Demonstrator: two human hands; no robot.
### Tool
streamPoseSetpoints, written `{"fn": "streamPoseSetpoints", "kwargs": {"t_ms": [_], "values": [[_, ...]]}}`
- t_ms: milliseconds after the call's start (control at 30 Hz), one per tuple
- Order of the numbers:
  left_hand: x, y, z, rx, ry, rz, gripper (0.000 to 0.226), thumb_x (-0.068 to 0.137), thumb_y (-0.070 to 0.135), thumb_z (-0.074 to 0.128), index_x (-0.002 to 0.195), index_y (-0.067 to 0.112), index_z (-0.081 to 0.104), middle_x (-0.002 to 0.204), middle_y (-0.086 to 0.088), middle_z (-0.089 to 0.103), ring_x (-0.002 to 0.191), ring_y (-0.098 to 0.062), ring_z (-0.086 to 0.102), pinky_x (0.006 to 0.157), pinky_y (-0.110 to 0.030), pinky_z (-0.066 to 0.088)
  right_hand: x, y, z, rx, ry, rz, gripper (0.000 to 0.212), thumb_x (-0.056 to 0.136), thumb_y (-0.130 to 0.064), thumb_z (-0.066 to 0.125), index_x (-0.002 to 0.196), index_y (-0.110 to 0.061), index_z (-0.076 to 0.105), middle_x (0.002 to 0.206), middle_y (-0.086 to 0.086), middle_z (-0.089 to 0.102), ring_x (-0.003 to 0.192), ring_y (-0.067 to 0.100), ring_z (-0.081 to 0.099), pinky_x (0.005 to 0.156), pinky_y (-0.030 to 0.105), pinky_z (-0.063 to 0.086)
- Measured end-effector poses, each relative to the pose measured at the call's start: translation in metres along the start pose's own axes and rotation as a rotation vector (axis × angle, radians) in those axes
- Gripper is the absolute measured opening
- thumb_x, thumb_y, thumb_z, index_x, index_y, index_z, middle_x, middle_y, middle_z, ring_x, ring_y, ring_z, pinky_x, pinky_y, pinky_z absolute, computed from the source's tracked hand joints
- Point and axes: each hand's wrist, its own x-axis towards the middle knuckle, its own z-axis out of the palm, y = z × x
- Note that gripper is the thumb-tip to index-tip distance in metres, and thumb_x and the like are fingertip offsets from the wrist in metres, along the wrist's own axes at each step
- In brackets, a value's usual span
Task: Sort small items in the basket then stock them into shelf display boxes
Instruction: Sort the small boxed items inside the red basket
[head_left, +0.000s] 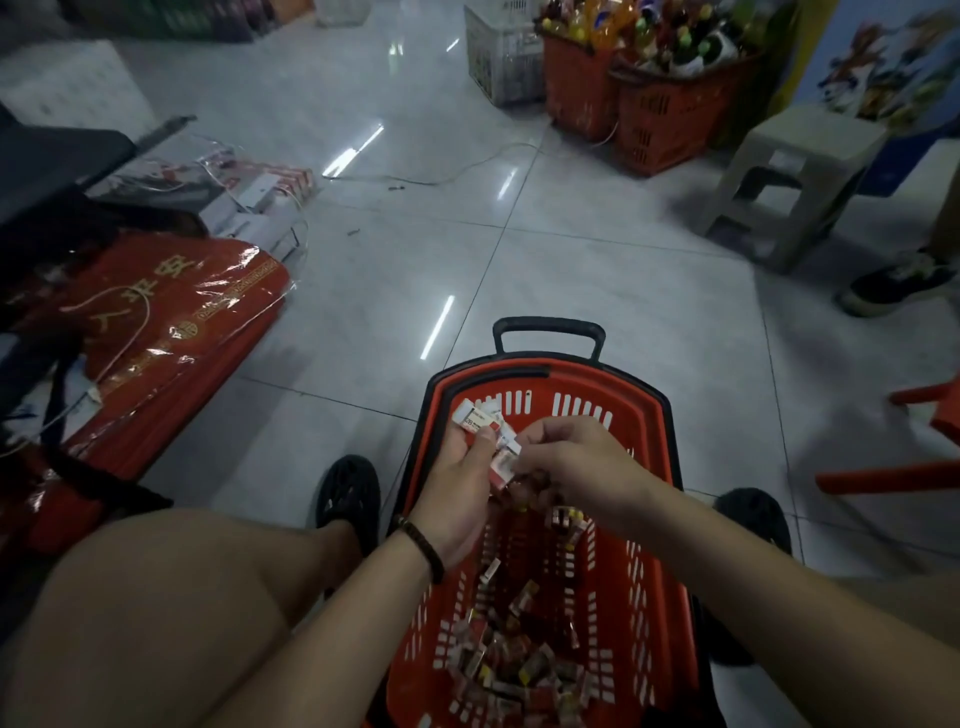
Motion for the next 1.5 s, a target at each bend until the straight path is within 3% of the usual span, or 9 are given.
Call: {"fn": "streamPoseSetpoints", "kwargs": {"t_ms": [233, 367, 500, 600, 800, 1000, 1300, 1400, 1500], "values": [[0.007, 0.019, -0.009, 0.093, -0.141, -0.087, 0.032, 0.111, 0.033, 0.050, 0.142, 0.030, 0.054, 0.133, -0.009, 0.071, 0.129, -0.042, 0.062, 0.111, -0.063, 0.047, -0.004, -0.005, -0.026, 0.112, 0.057, -0.045, 0.018, 0.098, -0.006, 0.066, 0.098, -0.012, 0.082, 0.088, 0.016, 0.073, 0.077, 0.028, 0.061, 0.063, 0.036, 0.045], [0.018, 0.040, -0.009, 0.244, -0.222, -0.091, 0.034, 0.110, 0.031, 0.051, 0.144, 0.030, 0.049, 0.135, -0.006, 0.069, 0.124, -0.030, 0.068, 0.108, -0.059, 0.052, -0.005, -0.005, -0.031, 0.165, 0.046, 0.001, 0.017, 0.101, -0.011, 0.065, 0.107, -0.008, 0.080, 0.097, 0.015, 0.076, 0.079, 0.027, 0.064, 0.065, 0.034, 0.047], [0.036, 0.057, -0.012, 0.315, -0.321, -0.123, 0.033, 0.110, 0.032, 0.051, 0.142, 0.026, 0.053, 0.136, -0.017, 0.067, 0.121, -0.045, 0.064, 0.109, -0.066, 0.047, 0.001, -0.005, -0.030, 0.223, 0.060, 0.009, 0.017, 0.101, -0.011, 0.065, 0.108, -0.005, 0.079, 0.097, 0.018, 0.074, 0.077, 0.027, 0.063, 0.064, 0.035, 0.047], [0.048, 0.065, -0.013, 0.390, -0.381, -0.108, 0.030, 0.110, 0.032, 0.051, 0.139, 0.026, 0.055, 0.128, -0.016, 0.071, 0.094, -0.034, 0.071, 0.090, -0.049, 0.058, 0.005, -0.006, -0.031, 0.260, 0.056, 0.036, 0.014, 0.100, -0.012, 0.069, 0.105, -0.010, 0.081, 0.096, 0.018, 0.075, 0.076, 0.026, 0.064, 0.065, 0.036, 0.048], [0.064, 0.056, -0.008, 0.374, -0.418, -0.135, 0.032, 0.111, 0.034, 0.048, 0.141, 0.023, 0.057, 0.101, -0.005, 0.072, 0.069, -0.009, 0.066, 0.061, -0.027, 0.052, 0.015, -0.009, -0.034, 0.218, 0.159, -0.043, 0.014, 0.101, -0.015, 0.069, 0.110, -0.013, 0.080, 0.101, 0.013, 0.080, 0.082, 0.023, 0.074, 0.068, 0.032, 0.056], [0.072, 0.042, -0.006, 0.526, -0.523, -0.088, 0.039, 0.106, 0.037, 0.059, 0.144, 0.045, 0.051, 0.108, -0.013, 0.072, 0.076, -0.021, 0.059, 0.067, -0.041, 0.050, 0.029, -0.013, -0.037, 0.048, 0.286, -0.178, 0.011, 0.093, -0.016, 0.080, 0.103, -0.012, 0.079, 0.088, 0.004, 0.080, 0.076, 0.014, 0.077, 0.063, 0.018, 0.057], [0.072, 0.058, -0.011, 0.872, -0.548, -0.032, 0.036, 0.107, 0.036, 0.057, 0.140, 0.045, 0.047, 0.093, -0.004, 0.076, 0.073, -0.015, 0.067, 0.071, -0.035, 0.058, 0.038, -0.006, -0.034, -0.051, 0.191, -0.121, 0.015, 0.095, -0.025, 0.080, 0.110, -0.022, 0.077, 0.100, 0.006, 0.079, 0.085, 0.031, 0.078, 0.073, 0.044, 0.064], [0.066, 0.063, -0.009, 0.949, -0.572, -0.027, 0.033, 0.106, 0.034, 0.060, 0.136, 0.042, 0.050, 0.078, 0.010, 0.071, 0.069, -0.007, 0.065, 0.068, -0.027, 0.056, 0.039, -0.004, -0.032, -0.036, 0.189, -0.144, 0.022, 0.097, -0.020, 0.077, 0.118, -0.024, 0.077, 0.103, 0.006, 0.080, 0.091, 0.028, 0.078, 0.081, 0.046, 0.066], [0.066, 0.065, -0.011, 0.865, -0.603, -0.088, 0.028, 0.104, 0.025, 0.062, 0.131, 0.035, 0.058, 0.085, 0.000, 0.070, 0.074, -0.016, 0.064, 0.074, -0.035, 0.057, 0.040, -0.002, -0.030, -0.055, 0.179, -0.147, 0.029, 0.098, -0.015, 0.075, 0.124, -0.026, 0.076, 0.103, 0.008, 0.079, 0.092, 0.028, 0.079, 0.083, 0.043, 0.067]]}}
